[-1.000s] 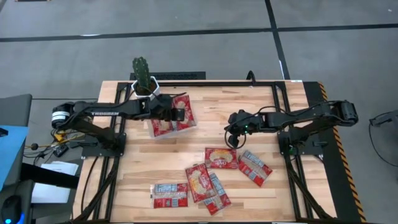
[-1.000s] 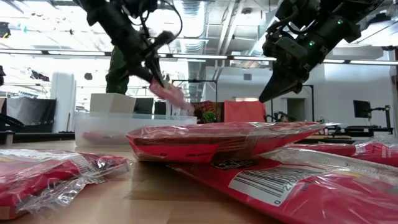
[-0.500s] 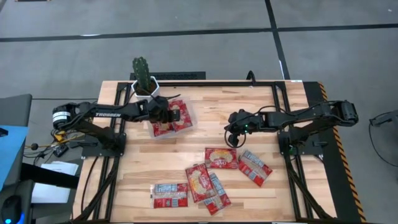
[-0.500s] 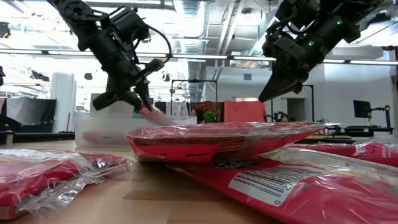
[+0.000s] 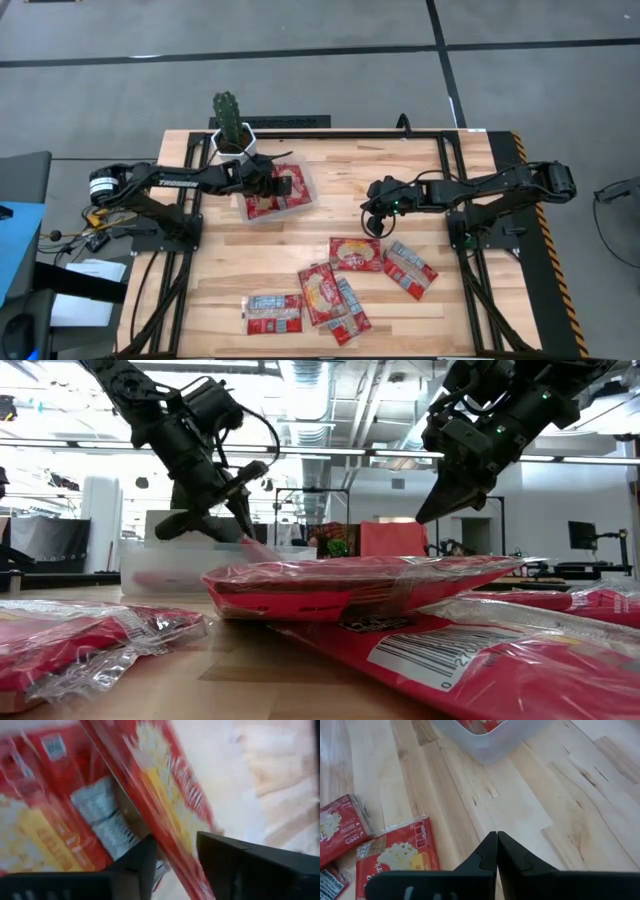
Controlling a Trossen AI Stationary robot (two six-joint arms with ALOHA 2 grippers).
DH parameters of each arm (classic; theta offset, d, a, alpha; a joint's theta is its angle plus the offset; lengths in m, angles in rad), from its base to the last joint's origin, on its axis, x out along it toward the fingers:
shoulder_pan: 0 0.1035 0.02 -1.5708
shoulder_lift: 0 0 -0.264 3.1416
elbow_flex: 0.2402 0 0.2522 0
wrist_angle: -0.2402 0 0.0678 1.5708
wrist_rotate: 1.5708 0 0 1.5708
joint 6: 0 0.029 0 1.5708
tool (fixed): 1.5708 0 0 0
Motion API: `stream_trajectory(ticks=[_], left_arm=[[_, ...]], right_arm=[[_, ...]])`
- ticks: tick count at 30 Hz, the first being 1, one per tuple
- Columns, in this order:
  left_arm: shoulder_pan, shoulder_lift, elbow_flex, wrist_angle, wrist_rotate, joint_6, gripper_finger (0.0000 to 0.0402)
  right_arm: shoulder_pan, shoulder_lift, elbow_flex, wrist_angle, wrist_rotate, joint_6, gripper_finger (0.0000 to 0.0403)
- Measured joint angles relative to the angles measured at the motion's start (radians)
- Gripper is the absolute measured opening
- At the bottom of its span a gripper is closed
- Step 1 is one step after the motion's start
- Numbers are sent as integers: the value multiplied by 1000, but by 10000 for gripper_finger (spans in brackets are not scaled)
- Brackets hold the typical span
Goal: Sort popcorn bags into baskets
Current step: Put the red popcorn bag into the transparent bin
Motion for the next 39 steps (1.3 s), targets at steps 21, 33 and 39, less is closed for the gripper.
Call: stream_trajectory(ticks=[21,33,39], left_arm=[[-28,-237,10,-177,89,-55,206],[-439,-103,10,213,-118,-218,206],[-468,103,14,426,-43,-290,206]], right_arm=[[25,0,0,-5,-4,0,32],[258,1,-37,-80,-85,73,17],[361,1,-37,-168,-3,155,22]])
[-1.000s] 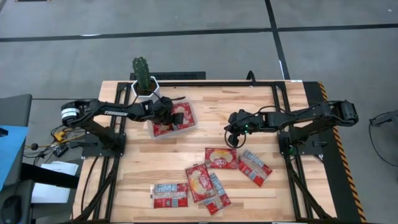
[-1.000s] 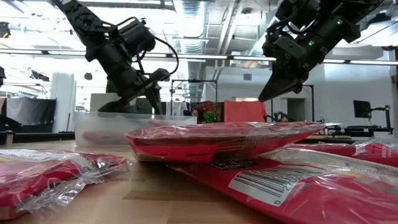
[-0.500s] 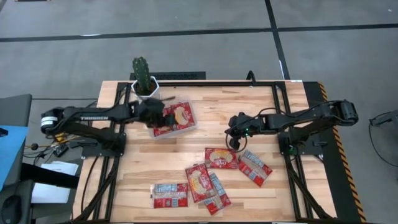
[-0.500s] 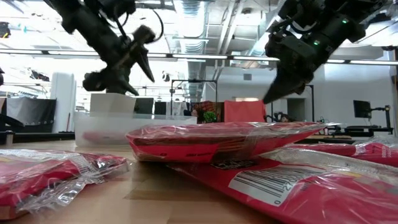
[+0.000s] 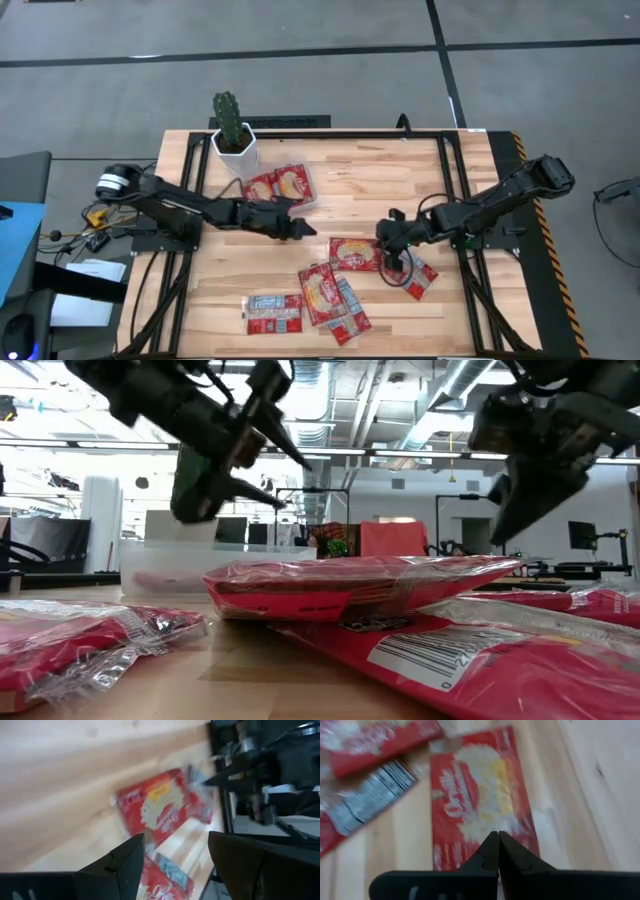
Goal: Sort popcorn bags into baskets
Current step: Put the red popcorn bag into the transparent bin
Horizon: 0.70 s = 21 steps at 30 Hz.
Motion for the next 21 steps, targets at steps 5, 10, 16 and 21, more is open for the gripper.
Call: stream_trajectory(ticks=[5,10,16,21], left_arm=[[-31,123,52,-11,27,0,206],[-35,182,111,-22,73,90,206],[-21,188,100,-139,52,100,206],[-25,188,85,-140,42,94,206]], right_arm=[[111,0,0,-84,0,101,17],[192,0,0,-56,52,226,16],[185,50,1,-67,154,367,20],[161,156,2,-12,108,408,17]])
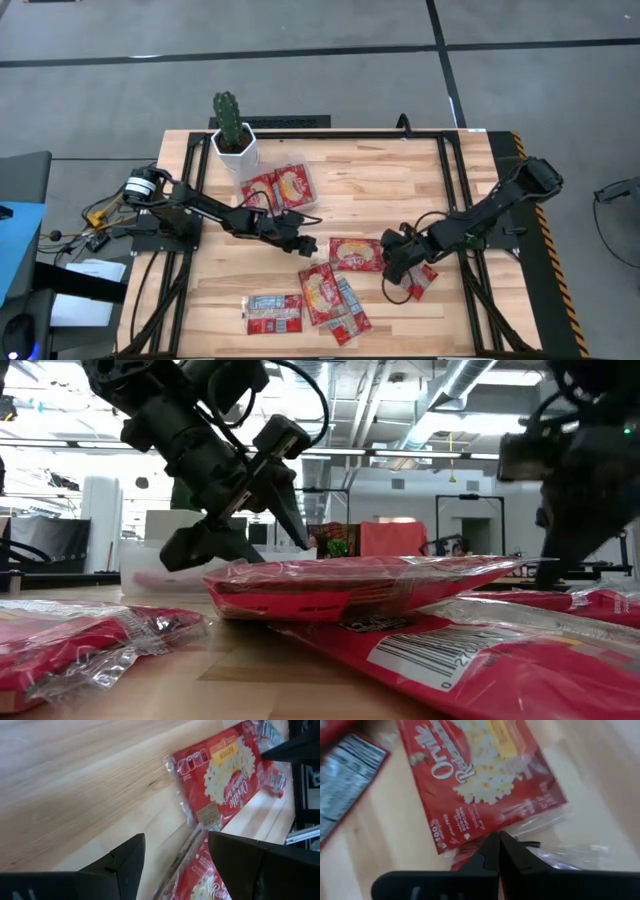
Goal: Sort popcorn bags into baskets
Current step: Put the red popcorn bag into the transparent bin
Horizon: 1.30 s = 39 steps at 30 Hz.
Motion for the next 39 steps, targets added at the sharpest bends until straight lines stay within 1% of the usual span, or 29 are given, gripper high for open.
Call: stream_trajectory(ticks=[4,8,12,17,23,26,28,30,32,34,38,39], left_arm=[[-3,11,0,21,-7,-11,206],[-3,69,0,75,7,-34,206],[-3,133,2,140,17,-85,205],[0,179,3,211,11,-122,205],[7,189,3,217,16,-135,205],[7,190,3,219,17,-136,205],[7,191,3,219,17,-140,198],[7,191,3,218,13,-147,180],[7,192,3,217,0,-154,151],[7,192,3,217,-12,-153,114],[8,192,3,217,-19,-125,28],[7,192,2,217,-20,-116,15]], right_arm=[[-2,77,0,55,0,23,22],[-12,129,3,151,2,31,27],[-14,158,3,218,5,31,22],[-27,169,2,256,0,0,19],[-74,171,0,274,-8,-83,29],[-100,171,0,276,-8,-123,26],[-113,171,0,279,-15,-145,22],[-123,171,0,288,-31,-160,19],[-129,171,0,297,-43,-171,18],[-130,171,0,300,-48,-171,21],[-129,171,-1,299,-49,-171,30],[-129,171,-1,300,-49,-171,31]])
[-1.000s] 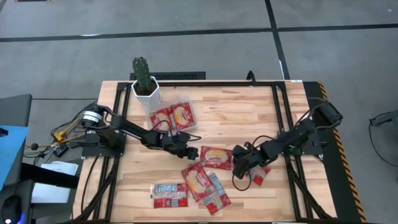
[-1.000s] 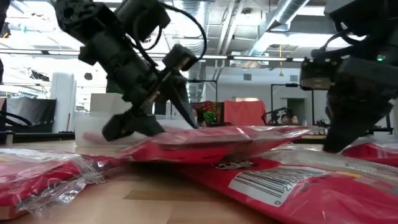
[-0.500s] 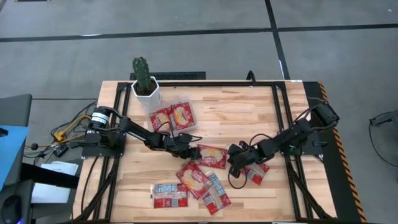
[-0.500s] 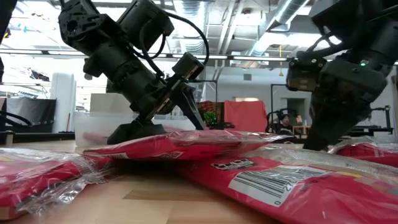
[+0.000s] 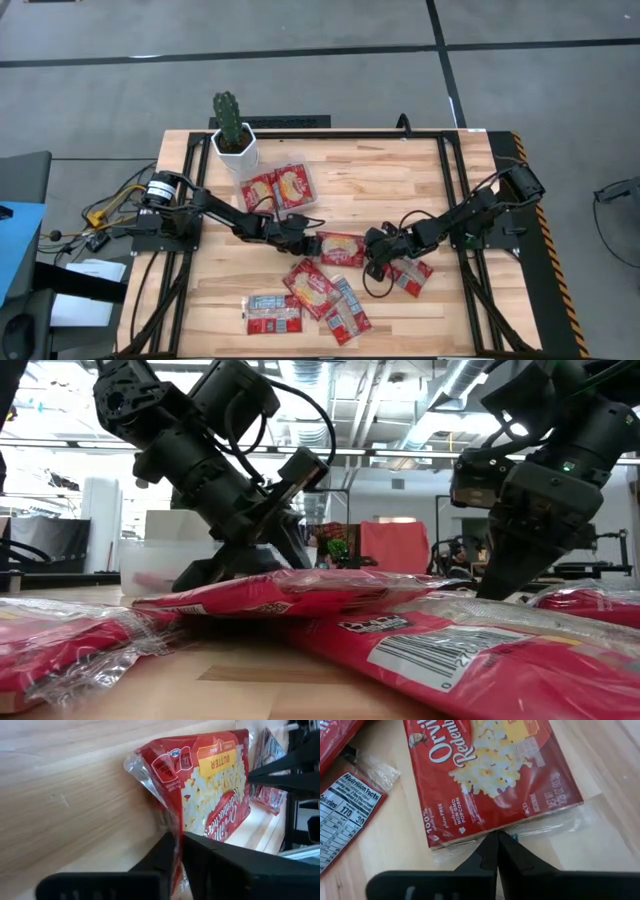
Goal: Sort popcorn bags into baskets
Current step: Put the red popcorn bag into the transparent bin
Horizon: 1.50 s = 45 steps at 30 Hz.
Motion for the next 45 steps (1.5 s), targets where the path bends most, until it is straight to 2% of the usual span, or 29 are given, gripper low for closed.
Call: stream_trajectory(ticks=[5,12,19,26,32,40,45], left_arm=[[1,-11,-3,12,27,4,3],[3,-109,32,-37,65,82,0],[3,-190,65,-123,70,130,0],[3,-274,120,-226,105,190,0],[12,-380,215,-479,178,304,0],[75,-518,421,-1030,252,583,0],[143,-550,568,-1342,245,794,0]], right_arm=[[0,-8,0,-9,-6,0,23],[-14,-92,-1,-98,-8,-7,20],[-34,-208,-1,-220,23,-10,36],[-39,-270,0,-263,64,-11,23],[-38,-260,1,-262,73,-11,19],[-38,-260,0,-262,93,-29,36],[-46,-260,0,-260,102,-35,27]])
